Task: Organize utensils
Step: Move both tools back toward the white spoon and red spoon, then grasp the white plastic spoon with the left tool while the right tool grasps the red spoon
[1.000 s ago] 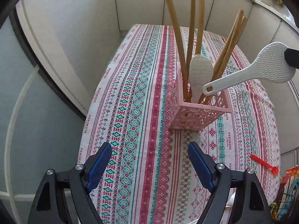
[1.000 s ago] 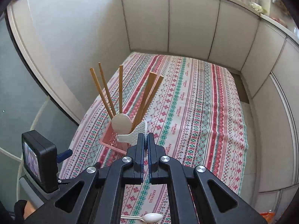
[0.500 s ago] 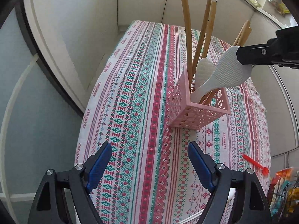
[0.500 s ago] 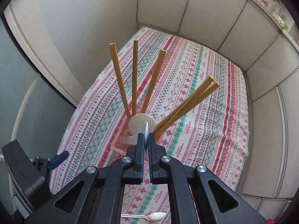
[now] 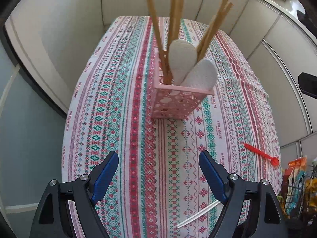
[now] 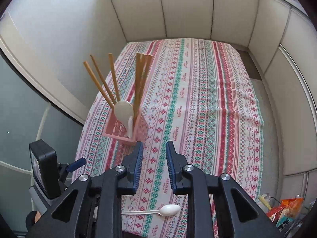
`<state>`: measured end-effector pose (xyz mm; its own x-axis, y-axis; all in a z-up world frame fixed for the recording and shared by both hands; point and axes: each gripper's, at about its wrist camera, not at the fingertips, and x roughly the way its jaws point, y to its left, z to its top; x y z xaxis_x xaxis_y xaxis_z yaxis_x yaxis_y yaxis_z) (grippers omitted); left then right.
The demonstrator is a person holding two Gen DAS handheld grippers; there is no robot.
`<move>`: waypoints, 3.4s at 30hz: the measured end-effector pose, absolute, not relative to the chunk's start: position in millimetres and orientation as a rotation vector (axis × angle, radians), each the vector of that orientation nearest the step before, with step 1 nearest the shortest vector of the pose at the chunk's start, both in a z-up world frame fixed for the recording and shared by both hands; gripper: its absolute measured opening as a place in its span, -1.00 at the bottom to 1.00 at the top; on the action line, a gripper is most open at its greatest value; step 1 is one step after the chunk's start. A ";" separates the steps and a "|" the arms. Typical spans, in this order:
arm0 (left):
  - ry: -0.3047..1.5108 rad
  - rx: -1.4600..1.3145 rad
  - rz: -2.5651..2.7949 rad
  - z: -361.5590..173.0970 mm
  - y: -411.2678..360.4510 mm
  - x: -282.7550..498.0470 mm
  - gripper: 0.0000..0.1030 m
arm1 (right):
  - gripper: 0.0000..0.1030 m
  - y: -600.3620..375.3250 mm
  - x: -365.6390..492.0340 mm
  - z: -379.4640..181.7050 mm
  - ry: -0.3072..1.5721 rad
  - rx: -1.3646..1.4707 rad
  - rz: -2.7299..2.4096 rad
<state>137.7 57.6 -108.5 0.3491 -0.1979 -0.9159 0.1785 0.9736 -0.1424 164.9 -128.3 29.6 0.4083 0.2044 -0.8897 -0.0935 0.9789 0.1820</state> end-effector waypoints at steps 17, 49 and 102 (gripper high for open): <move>1.290 0.276 -0.527 -146.0 -38.3 92.9 0.64 | 0.06 -228.8 84.4 -55.7 1.246 0.197 0.070; 1.298 0.434 -0.695 -164.2 -115.4 83.2 -0.28 | 0.06 -316.2 60.1 -102.8 1.372 0.298 -0.156; 0.946 -0.039 -0.655 -79.2 -76.9 108.5 -0.28 | -0.85 -378.1 71.7 -173.3 1.320 0.779 -0.230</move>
